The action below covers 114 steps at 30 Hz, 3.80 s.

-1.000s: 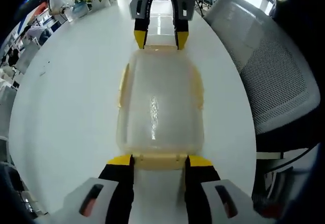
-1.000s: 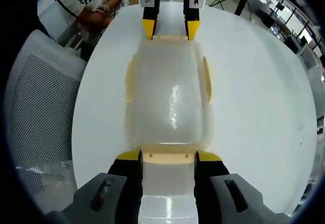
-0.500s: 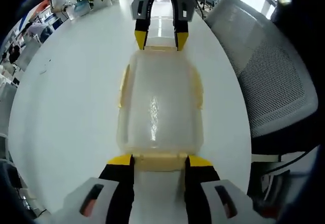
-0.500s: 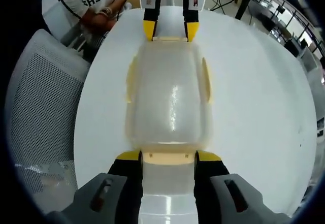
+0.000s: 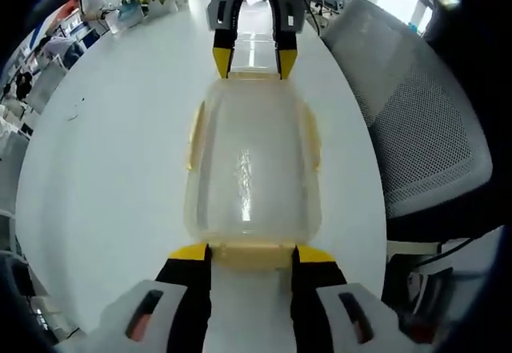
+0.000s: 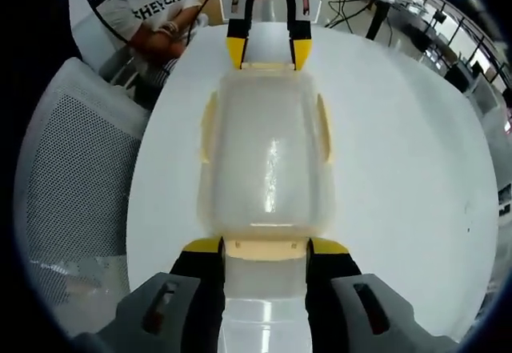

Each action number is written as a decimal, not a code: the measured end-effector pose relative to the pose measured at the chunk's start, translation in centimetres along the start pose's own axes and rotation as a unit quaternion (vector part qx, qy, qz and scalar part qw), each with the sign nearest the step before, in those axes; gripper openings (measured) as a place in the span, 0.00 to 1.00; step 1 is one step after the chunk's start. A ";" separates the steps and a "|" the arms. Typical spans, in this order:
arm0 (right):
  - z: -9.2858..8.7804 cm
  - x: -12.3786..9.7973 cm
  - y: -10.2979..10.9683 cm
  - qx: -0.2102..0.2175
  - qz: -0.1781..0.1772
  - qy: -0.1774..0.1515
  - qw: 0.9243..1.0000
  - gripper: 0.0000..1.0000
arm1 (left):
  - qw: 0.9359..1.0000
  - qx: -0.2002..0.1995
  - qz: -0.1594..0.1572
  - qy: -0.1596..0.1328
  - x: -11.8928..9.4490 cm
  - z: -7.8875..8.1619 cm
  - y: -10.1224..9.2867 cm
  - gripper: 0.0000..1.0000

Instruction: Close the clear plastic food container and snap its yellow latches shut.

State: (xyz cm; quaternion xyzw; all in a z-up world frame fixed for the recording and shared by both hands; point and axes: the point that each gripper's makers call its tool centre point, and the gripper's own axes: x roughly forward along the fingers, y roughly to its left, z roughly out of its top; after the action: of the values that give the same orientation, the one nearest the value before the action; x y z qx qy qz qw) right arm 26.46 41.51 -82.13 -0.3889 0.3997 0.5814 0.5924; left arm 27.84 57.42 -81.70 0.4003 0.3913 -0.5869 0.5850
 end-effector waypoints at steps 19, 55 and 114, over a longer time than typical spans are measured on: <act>1.0 -2.6 -0.6 -0.006 -0.007 -0.006 1.000 0.36 | 1.000 -0.005 0.000 0.003 -2.6 1.3 0.3 0.34; -4.8 -5.7 -0.5 -0.006 -0.009 0.002 1.000 0.36 | 1.000 -0.008 0.000 -0.001 -0.7 7.5 0.2 0.34; -19.5 -11.6 -0.7 0.006 -0.018 0.019 1.000 0.36 | 1.000 -0.011 -0.003 -0.014 5.4 21.8 0.2 0.34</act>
State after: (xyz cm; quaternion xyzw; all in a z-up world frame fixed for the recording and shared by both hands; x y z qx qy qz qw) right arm 26.68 19.06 -78.82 -0.4035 0.4068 0.5608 0.5977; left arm 27.76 35.13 -78.59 0.3842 0.3904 -0.5904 0.5928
